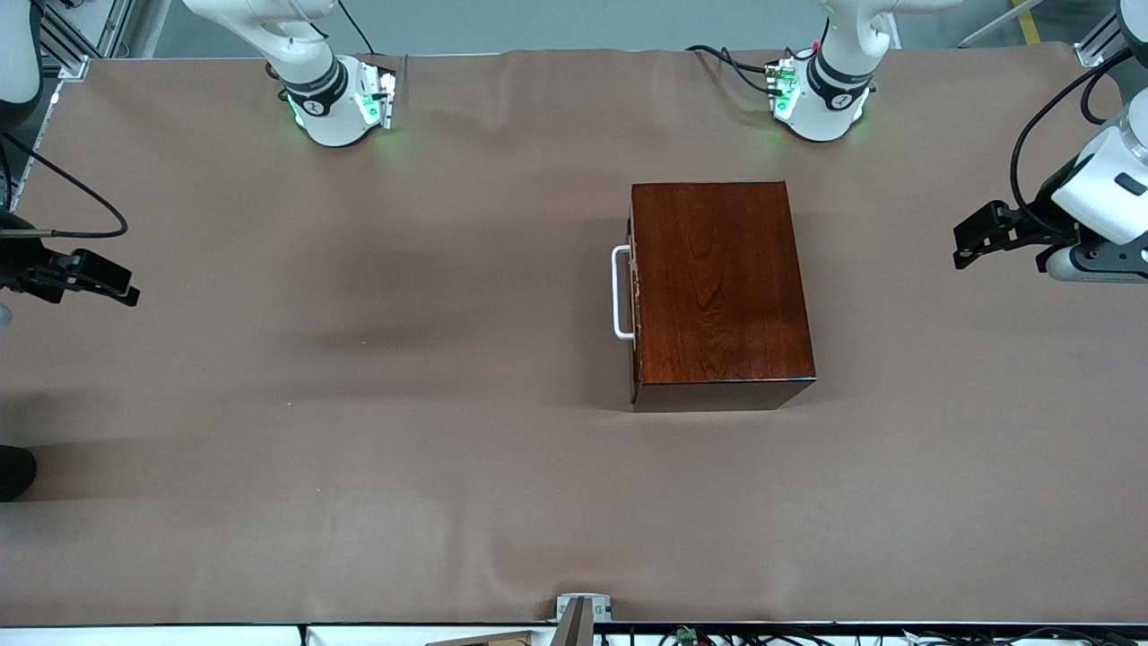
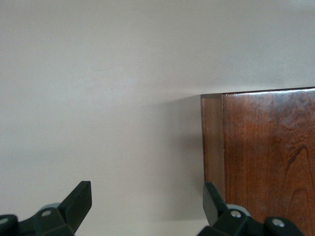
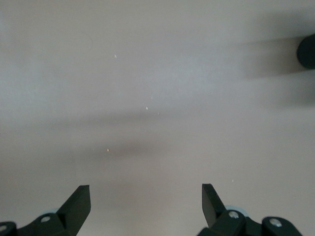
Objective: Open drawer, take yellow block, close drawer
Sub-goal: 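Move the left gripper toward the white drawer handle of the box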
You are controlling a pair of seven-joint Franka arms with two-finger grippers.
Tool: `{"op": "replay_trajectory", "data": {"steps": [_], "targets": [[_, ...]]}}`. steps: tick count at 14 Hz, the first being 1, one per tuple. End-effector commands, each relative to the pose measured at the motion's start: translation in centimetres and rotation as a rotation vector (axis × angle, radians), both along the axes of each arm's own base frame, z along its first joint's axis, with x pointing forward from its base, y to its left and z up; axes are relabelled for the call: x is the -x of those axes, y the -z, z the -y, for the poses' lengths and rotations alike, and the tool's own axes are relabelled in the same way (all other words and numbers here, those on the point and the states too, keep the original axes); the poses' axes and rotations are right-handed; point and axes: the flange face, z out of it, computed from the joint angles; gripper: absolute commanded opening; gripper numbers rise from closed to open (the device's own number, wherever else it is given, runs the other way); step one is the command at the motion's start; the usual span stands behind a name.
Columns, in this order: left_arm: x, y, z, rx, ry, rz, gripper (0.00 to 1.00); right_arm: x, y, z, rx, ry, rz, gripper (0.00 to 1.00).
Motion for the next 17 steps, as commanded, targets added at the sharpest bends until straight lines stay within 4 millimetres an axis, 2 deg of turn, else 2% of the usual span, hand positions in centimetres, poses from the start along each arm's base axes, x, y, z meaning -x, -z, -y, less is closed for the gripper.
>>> {"op": "replay_trajectory", "data": {"steps": [1,5,8,13,14,17], "targets": [[-0.2,-0.4,0.0,0.010,-0.007,0.012,1.00,1.6,-1.3,-0.3,0.000,0.007,-0.034,1.00],[-0.4,-0.5,0.0,0.014,-0.007,0.016,1.00,3.1,-3.5,-0.2,-0.002,0.008,-0.028,1.00],[-0.4,-0.6,0.0,0.012,-0.007,0.018,1.00,2.4,-3.0,0.0,-0.002,0.010,-0.013,1.00],[-0.4,-0.9,0.0,0.008,-0.005,0.024,1.00,-1.5,-0.3,0.3,0.010,0.014,0.101,1.00],[-0.4,-0.9,0.1,0.013,-0.005,0.024,1.00,-1.8,0.3,0.3,0.008,0.014,0.092,1.00],[-0.7,-1.0,0.3,0.016,0.016,0.028,1.00,-1.7,0.5,0.1,0.009,0.012,0.081,1.00]]}}
